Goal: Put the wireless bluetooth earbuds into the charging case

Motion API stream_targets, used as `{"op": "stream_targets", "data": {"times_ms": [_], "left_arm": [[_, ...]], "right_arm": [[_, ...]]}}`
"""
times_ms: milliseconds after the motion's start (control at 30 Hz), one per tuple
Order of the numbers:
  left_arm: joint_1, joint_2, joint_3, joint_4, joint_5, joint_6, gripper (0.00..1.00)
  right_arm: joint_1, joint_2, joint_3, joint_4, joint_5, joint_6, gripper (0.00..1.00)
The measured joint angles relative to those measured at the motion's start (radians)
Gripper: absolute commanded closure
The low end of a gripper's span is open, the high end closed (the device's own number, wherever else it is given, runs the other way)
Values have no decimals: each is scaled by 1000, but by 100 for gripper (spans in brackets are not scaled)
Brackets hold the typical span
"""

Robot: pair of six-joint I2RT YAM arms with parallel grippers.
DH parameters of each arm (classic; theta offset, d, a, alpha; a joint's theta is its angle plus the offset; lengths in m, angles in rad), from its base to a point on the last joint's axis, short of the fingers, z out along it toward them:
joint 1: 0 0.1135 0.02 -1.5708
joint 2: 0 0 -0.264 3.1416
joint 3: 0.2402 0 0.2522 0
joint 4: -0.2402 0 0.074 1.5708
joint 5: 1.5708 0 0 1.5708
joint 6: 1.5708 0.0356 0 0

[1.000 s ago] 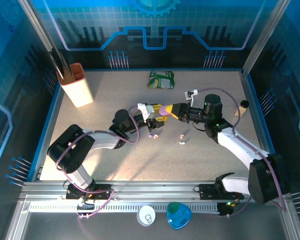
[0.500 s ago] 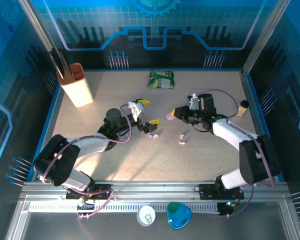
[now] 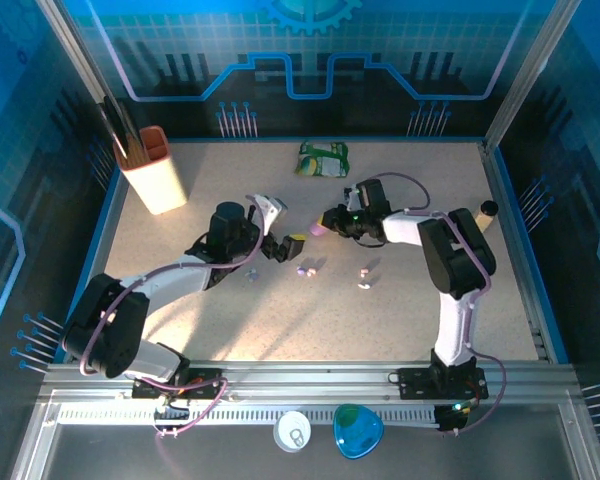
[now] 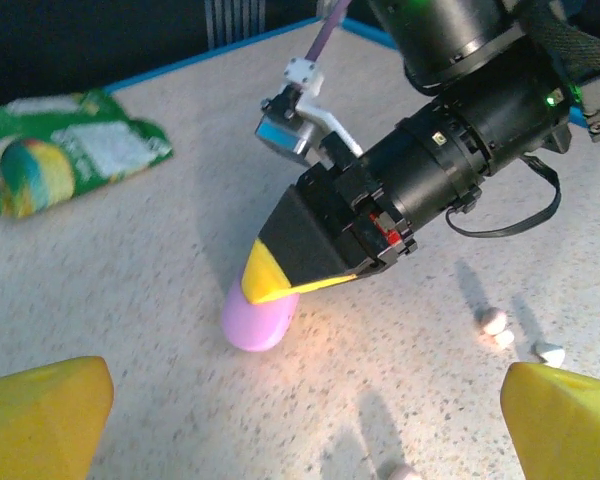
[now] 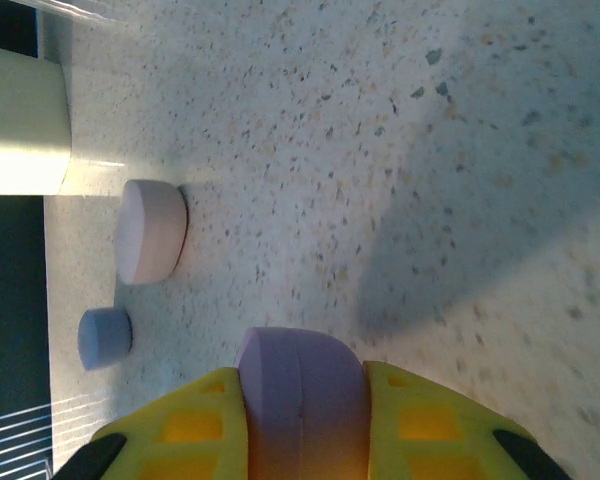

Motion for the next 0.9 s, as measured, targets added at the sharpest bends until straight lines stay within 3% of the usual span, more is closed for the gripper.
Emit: {"op": "stream_targets", "data": {"times_ms": [267, 400, 900], "left_arm": [[21, 7, 87, -187, -168, -71, 1], [21, 73, 223, -334, -223, -66, 1], [31, 473, 692, -875, -366, 31, 12]], "right_arm": [[2, 47, 54, -5, -11, -9, 41], [-6, 8, 48, -34, 1, -36, 31], [-43, -339, -127, -82, 14, -120, 27]]}}
